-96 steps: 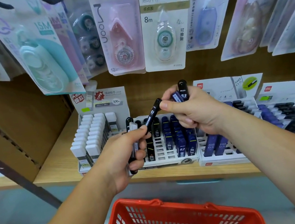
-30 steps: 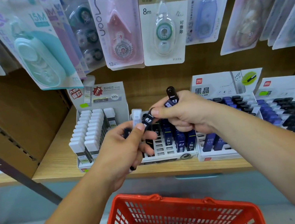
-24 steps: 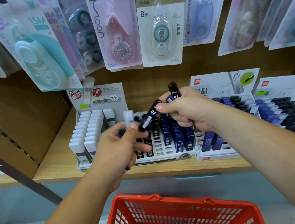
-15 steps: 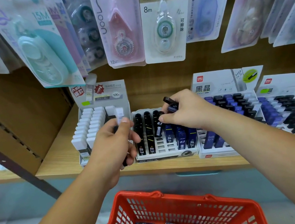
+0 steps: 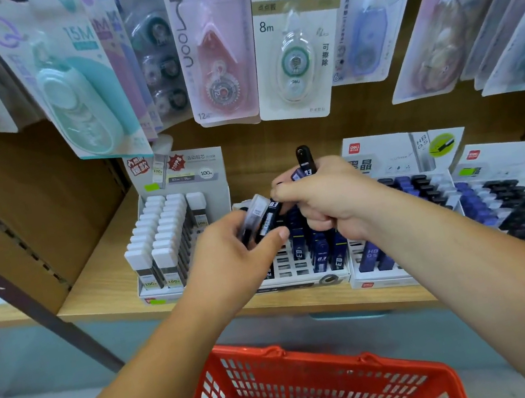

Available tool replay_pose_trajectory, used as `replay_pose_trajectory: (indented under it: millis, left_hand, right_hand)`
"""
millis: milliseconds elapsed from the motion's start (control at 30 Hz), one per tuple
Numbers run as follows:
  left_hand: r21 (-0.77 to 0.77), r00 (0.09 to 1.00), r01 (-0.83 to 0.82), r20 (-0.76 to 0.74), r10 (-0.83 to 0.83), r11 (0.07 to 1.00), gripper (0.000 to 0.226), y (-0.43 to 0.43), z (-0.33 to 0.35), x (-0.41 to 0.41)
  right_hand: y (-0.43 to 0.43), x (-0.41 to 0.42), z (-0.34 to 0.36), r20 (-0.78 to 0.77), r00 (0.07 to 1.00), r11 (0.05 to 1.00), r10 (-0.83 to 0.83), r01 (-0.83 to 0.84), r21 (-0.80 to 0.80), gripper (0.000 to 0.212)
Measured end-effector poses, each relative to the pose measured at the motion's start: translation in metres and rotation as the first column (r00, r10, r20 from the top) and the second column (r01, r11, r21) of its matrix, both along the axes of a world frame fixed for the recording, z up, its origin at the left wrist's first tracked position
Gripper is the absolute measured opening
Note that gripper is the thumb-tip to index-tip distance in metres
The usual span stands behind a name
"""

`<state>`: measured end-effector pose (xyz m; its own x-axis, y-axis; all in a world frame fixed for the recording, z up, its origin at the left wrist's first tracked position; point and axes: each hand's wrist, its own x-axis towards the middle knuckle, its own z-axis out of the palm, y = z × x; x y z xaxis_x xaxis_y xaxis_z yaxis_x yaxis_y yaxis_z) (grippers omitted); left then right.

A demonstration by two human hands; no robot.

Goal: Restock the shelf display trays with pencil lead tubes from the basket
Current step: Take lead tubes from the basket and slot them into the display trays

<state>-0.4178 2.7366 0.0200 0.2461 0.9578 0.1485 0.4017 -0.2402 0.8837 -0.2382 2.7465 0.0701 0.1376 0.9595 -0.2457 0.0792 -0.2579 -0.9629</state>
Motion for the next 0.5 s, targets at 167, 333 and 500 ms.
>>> replay_pose_trajectory:
  millis: [167, 333, 500]
  left_hand:
    - [-0.240, 0.972, 0.110, 0.228, -0.054, 0.965, 0.033, -0.003, 0.003, -0.002]
    - [-0.400, 0.904, 0.087, 0.417, 0.096, 0.912, 0.043, 0.000, 0.009, -0.005]
    - [-0.511, 0.862, 0.060, 0.460, 0.214, 0.858, 0.053, 0.005, 0.013, -0.010]
  right_hand:
    - [-0.004, 0.018, 0.002, -0.015, 0.992, 0.992, 0.122, -0.122, 0.031, 0.020]
    - [-0.002, 0.027, -0.001, 0.196, 0.981, 0.991, 0.006, -0.033, 0.133, 0.009]
    - [0.004, 0.022, -0.021, 0.569, 0.822, 0.969, 0.001, -0.141, 0.201, 0.009]
